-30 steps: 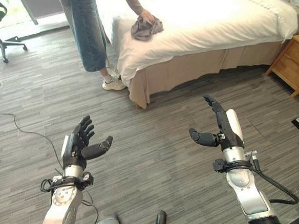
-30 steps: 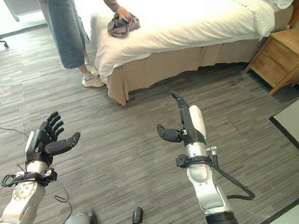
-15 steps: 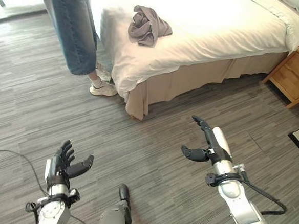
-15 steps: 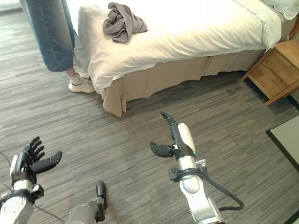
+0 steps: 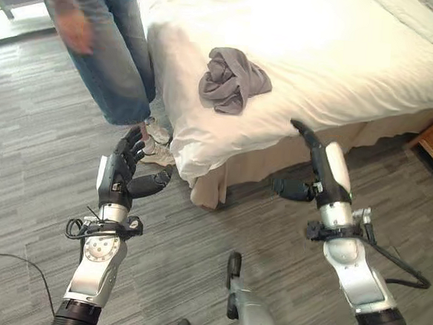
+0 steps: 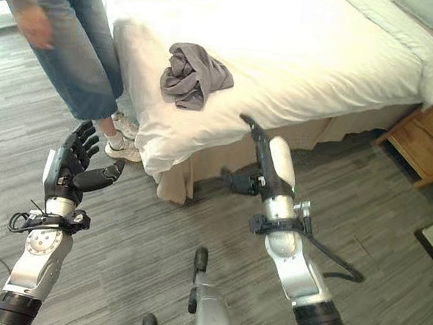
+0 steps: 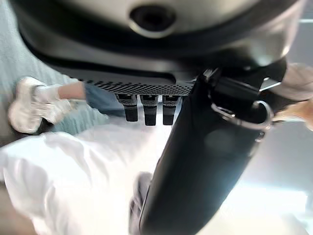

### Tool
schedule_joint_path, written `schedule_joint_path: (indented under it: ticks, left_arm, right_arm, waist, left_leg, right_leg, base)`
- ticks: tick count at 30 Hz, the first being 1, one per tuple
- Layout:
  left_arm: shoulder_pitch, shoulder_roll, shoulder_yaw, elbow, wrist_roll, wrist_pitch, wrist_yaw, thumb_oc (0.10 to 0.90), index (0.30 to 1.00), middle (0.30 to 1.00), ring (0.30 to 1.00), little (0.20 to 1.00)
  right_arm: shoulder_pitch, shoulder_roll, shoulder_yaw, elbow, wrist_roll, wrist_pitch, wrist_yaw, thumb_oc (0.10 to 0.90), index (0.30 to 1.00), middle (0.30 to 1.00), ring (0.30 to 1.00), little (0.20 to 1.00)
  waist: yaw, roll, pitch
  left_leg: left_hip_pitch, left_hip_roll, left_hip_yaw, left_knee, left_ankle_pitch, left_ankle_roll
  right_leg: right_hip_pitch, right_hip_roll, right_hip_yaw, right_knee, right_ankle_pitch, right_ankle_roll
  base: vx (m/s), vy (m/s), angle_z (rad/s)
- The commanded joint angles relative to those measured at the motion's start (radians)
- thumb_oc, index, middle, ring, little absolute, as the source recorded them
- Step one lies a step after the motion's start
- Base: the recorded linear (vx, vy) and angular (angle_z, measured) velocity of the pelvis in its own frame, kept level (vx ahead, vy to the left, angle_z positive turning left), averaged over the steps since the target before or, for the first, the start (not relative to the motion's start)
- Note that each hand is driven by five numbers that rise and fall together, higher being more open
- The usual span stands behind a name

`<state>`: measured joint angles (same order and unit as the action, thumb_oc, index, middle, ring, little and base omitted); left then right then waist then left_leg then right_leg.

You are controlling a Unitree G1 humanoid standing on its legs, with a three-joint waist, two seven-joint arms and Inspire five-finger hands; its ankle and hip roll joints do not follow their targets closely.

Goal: Pick up bed clothes into laundry basket.

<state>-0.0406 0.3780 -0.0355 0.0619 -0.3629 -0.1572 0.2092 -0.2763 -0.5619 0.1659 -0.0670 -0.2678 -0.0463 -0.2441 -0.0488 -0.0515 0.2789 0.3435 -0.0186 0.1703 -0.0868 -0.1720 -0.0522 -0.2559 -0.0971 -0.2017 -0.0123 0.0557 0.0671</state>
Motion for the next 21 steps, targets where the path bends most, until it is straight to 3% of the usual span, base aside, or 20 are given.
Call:
schedule_joint_path:
  ticks: [1, 2, 4, 5, 7, 8, 9, 10, 11, 13, 21]
  left_arm:
    - [0.008, 0.067, 0.014, -0.113, 0.004, -0.106, -0.022, 0.800, 0.900, 0.900, 0.900, 0.900]
    - [0.008, 0.067, 0.015, -0.114, 0.004, -0.106, -0.022, 0.800, 0.900, 0.900, 0.900, 0.900]
    - [0.023, 0.057, 0.017, -0.109, -0.019, -0.103, -0.019, 0.800, 0.900, 0.900, 0.900, 0.900]
    - [0.031, 0.045, 0.012, -0.091, -0.045, -0.105, -0.013, 0.800, 0.900, 0.900, 0.900, 0.900]
    - [0.035, 0.045, 0.015, -0.084, -0.054, -0.104, -0.013, 0.800, 0.900, 0.900, 0.900, 0.900]
    - [0.043, 0.049, 0.025, -0.067, -0.068, -0.101, -0.015, 0.800, 0.900, 0.900, 0.900, 0.900]
    - [0.066, 0.055, 0.042, -0.063, -0.072, -0.097, -0.010, 0.800, 0.900, 0.900, 0.900, 0.900]
    - [0.066, 0.054, 0.043, -0.063, -0.072, -0.096, -0.010, 0.800, 0.900, 0.900, 0.900, 0.900]
    - [0.072, 0.053, 0.051, -0.052, -0.058, -0.104, 0.026, 0.800, 0.900, 0.900, 0.900, 0.900]
    - [0.092, 0.059, 0.052, -0.058, -0.077, -0.093, -0.009, 0.800, 0.900, 0.900, 0.900, 0.900]
    - [0.088, 0.079, 0.046, -0.037, -0.087, -0.091, -0.018, 0.800, 0.900, 0.900, 0.900, 0.900]
  right_arm:
    - [-0.184, -0.031, -0.015, -0.026, -0.049, -0.056, -0.063, 0.800, 0.900, 0.900, 0.900, 0.900]
    - [-0.186, -0.030, -0.014, -0.025, -0.048, -0.056, -0.064, 0.800, 0.900, 0.900, 0.900, 0.900]
    - [-0.237, -0.049, 0.001, -0.018, -0.061, -0.050, -0.068, 0.800, 0.900, 0.900, 0.900, 0.900]
    - [-0.278, -0.070, 0.027, 0.023, -0.047, -0.044, -0.069, 0.800, 0.900, 0.900, 0.900, 0.900]
    - [-0.294, -0.074, 0.041, 0.054, -0.033, -0.041, -0.067, 0.800, 0.900, 0.900, 0.900, 0.900]
    - [-0.301, -0.085, 0.070, 0.088, 0.007, -0.034, -0.042, 0.800, 0.900, 0.900, 0.900, 0.900]
    - [-0.313, -0.102, 0.097, 0.125, 0.016, -0.029, -0.012, 0.800, 0.900, 0.900, 0.900, 0.900]
    - [-0.314, -0.102, 0.099, 0.126, 0.016, -0.030, -0.012, 0.800, 0.900, 0.900, 0.900, 0.900]
    - [-0.296, -0.105, 0.105, 0.156, 0.028, -0.034, -0.017, 0.800, 0.900, 0.900, 0.900, 0.900]
    - [-0.294, -0.112, 0.111, 0.214, 0.017, -0.014, 0.002, 0.800, 0.900, 0.900, 0.900, 0.900]
    - [-0.326, -0.057, 0.167, 0.341, 0.032, 0.017, 0.011, 0.800, 0.900, 0.900, 0.900, 0.900]
  waist:
    - [0.003, -0.020, -0.082]
    - [-0.002, -0.023, -0.083]
    - [0.026, -0.035, -0.058]
    - [0.051, -0.045, -0.038]
    - [0.061, -0.056, -0.032]
    - [0.080, -0.054, -0.029]
    - [0.107, -0.046, -0.037]
    - [0.107, -0.050, -0.037]
    - [0.115, -0.038, -0.042]
    - [0.119, -0.016, -0.068]
    - [0.146, -0.020, -0.093]
  left_leg:
    - [-0.129, 0.095, 0.077, 0.261, -0.014, 0.003]
    - [-0.139, 0.095, 0.073, 0.272, -0.015, 0.002]
    - [-0.276, 0.145, 0.048, 0.615, 0.081, -0.049]
    - [-0.358, 0.175, 0.038, 0.750, 0.123, -0.055]
    - [-0.392, 0.177, 0.046, 0.741, 0.125, -0.047]
    - [-0.393, 0.184, 0.037, 0.613, 0.098, -0.040]
    - [-0.369, 0.176, 0.001, 0.350, 0.103, -0.033]
    - [-0.359, 0.170, 0.005, 0.328, 0.117, -0.032]
    - [-0.357, 0.186, -0.017, 0.210, 0.166, -0.046]
    - [-0.277, 0.191, -0.003, 0.067, 0.197, -0.050]
    - [-0.246, 0.162, 0.000, 0.000, 0.195, -0.039]
  right_leg:
    - [0.187, -0.018, 0.009, -0.013, -0.021, 0.037]
    - [0.186, -0.020, 0.006, -0.018, -0.016, 0.035]
    - [0.289, -0.003, -0.010, -0.052, -0.033, -0.022]
    - [0.352, 0.015, -0.023, -0.072, -0.059, -0.054]
    - [0.365, 0.007, -0.020, -0.075, -0.063, -0.053]
    - [0.387, 0.004, -0.014, -0.075, -0.080, -0.038]
    - [0.398, -0.003, -0.004, -0.075, -0.100, -0.013]
    - [0.397, -0.008, -0.003, -0.075, -0.098, -0.013]
    - [0.408, -0.004, 0.001, -0.075, -0.119, -0.004]
    - [0.432, 0.004, -0.011, -0.075, -0.135, -0.006]
    - [0.424, -0.019, -0.014, -0.075, -0.123, 0.013]
  base:
    - [0.43, -0.280, 0.18]
    - [0.26, -0.239, 0.28]
    - [0.26, -0.299, 0.68]
    - [0.28, -0.268, 0.31]
    - [0.21, -0.071, -0.19]
    - [0.37, 0.131, 0.02]
    - [0.37, 0.130, -0.13]
    - [0.28, 0.144, -0.23]
    - [0.15, 0.077, -0.72]
    - [0.31, 0.134, -0.68]
    - [0.12, 0.082, -0.24]
